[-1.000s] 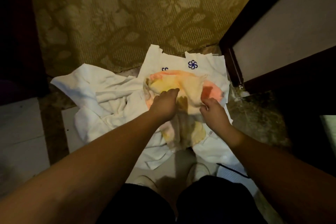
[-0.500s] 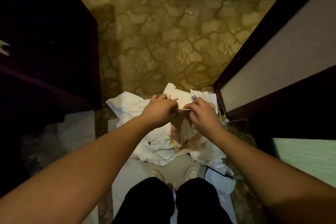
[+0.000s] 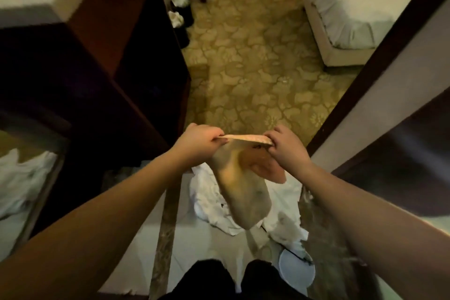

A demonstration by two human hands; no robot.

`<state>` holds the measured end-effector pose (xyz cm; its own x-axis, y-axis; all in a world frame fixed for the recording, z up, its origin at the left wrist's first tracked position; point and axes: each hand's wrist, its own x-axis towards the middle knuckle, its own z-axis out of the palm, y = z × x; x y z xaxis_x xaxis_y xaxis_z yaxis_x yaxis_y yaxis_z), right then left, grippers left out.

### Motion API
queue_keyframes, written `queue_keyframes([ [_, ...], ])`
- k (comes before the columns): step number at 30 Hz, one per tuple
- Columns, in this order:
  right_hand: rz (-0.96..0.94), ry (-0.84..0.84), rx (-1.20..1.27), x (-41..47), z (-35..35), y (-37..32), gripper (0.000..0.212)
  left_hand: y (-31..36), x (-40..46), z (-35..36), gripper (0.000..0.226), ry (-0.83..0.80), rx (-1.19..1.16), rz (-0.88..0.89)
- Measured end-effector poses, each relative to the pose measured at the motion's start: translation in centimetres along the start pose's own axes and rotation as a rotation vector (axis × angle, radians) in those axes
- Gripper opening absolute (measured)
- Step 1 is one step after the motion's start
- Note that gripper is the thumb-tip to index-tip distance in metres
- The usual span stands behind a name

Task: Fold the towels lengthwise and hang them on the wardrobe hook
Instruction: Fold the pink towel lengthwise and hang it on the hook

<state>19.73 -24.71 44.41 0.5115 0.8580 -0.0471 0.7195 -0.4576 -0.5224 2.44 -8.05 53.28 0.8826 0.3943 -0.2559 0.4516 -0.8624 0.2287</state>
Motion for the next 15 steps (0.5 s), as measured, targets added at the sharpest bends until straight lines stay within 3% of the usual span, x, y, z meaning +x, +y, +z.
queue_keyframes([
  [6,0.114,0.040,-0.049,-2.6,-3.5,-4.8,0.039,-1.5,-11.1,-5.4,0.036,0.148,-0.095,-0.149],
  [15,0.078,0.198,0.011,-8.3,-5.9,-16.3,0.037,-6.9,-28.3,-9.1,0.034,0.263,-0.106,-0.336],
])
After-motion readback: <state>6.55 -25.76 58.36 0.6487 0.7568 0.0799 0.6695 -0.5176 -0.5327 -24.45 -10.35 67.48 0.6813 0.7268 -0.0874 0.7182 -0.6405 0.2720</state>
